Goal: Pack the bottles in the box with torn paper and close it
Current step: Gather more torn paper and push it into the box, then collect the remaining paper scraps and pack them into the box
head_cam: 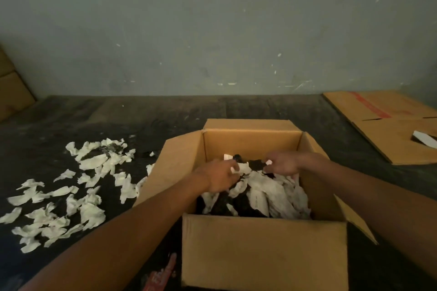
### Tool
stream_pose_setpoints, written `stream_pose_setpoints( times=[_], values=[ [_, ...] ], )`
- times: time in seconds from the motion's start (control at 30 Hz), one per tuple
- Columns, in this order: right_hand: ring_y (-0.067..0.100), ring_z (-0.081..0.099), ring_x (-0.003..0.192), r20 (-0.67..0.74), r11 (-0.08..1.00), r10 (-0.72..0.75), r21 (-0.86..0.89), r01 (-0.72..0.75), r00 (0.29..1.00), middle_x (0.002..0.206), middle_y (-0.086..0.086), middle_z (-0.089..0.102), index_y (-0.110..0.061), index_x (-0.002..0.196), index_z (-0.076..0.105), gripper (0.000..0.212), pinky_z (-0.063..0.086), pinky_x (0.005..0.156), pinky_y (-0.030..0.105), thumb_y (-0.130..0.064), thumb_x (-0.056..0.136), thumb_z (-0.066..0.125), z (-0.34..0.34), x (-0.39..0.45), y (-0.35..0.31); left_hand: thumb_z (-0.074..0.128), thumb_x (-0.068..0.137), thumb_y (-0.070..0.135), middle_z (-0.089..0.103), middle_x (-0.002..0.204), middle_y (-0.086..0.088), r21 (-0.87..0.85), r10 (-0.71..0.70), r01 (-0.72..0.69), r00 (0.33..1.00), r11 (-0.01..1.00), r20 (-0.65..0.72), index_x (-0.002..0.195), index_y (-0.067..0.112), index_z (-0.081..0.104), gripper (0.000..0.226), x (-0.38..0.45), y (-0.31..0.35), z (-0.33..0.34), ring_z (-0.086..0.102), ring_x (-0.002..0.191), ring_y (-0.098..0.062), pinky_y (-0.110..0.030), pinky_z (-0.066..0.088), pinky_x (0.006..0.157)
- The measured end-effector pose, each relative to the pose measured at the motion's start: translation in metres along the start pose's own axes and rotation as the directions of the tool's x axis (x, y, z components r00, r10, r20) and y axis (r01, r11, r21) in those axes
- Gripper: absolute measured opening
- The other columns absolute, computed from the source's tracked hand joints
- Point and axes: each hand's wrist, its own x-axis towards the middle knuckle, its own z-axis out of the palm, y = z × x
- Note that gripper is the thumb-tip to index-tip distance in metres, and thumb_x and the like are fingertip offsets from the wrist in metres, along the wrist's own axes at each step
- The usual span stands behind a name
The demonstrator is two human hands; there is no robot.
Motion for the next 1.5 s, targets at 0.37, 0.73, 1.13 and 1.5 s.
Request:
stream_pose_setpoints(
  times=[0.37,0.73,1.13,1.5],
  values=[
    [0.033,-0.003,0.150,-0.366,0.981,-0.164,0.036,0.190,0.916,0.164,0.009,-0.007,-0.031,0.156,0.000,0.071,0.014,0.119,0.051,-0.049,0.100,0.039,0.074,-0.014,-0.166,0.045,0.099,0.041,0.030,0.157,-0.004,-0.022,-0.061,0.058,0.843,0.998,-0.534,0.152,0.024,0.023,0.060,-0.144,-0.110,-0.022,0.040,0.137,-0.027,-0.046,0.034,0.109],
    [0.020,0.013,0.148,-0.511,0.871,-0.421,0.002,0.491,0.750,0.160,0.003,0.017,-0.032,0.149,0.029,0.057,0.023,0.119,0.041,-0.038,0.097,0.051,0.274,-0.044,-0.327,0.054,0.092,0.051,0.006,0.165,-0.006,-0.364,-0.468,0.344,0.816,0.865,-0.340,0.155,0.031,0.007,0.081,-0.328,-0.286,0.078,0.011,0.150,-0.028,-0.057,0.023,0.117],
    [0.031,-0.001,0.151,-0.347,0.989,0.077,-0.093,-0.116,0.935,0.163,0.010,-0.012,-0.041,0.148,-0.024,0.091,-0.002,0.114,0.062,-0.083,0.080,0.021,0.373,0.026,-0.314,0.064,0.066,0.079,-0.028,0.159,-0.016,-0.347,-0.719,0.673,0.694,0.654,-0.009,0.148,0.036,-0.028,0.131,-0.344,-0.386,0.154,-0.015,0.145,-0.048,-0.062,0.000,0.118],
    [0.040,-0.016,0.147,-0.386,0.999,0.007,0.032,0.006,0.922,0.158,0.015,-0.029,-0.043,0.143,-0.031,0.119,-0.003,0.117,0.058,-0.095,0.062,0.039,0.305,0.177,-0.376,0.036,0.036,0.106,-0.050,0.147,-0.012,-0.293,-0.724,0.675,0.683,0.677,-0.100,0.135,0.038,-0.046,0.146,-0.247,-0.493,0.097,-0.031,0.138,-0.050,-0.067,-0.011,0.113]
  ],
)
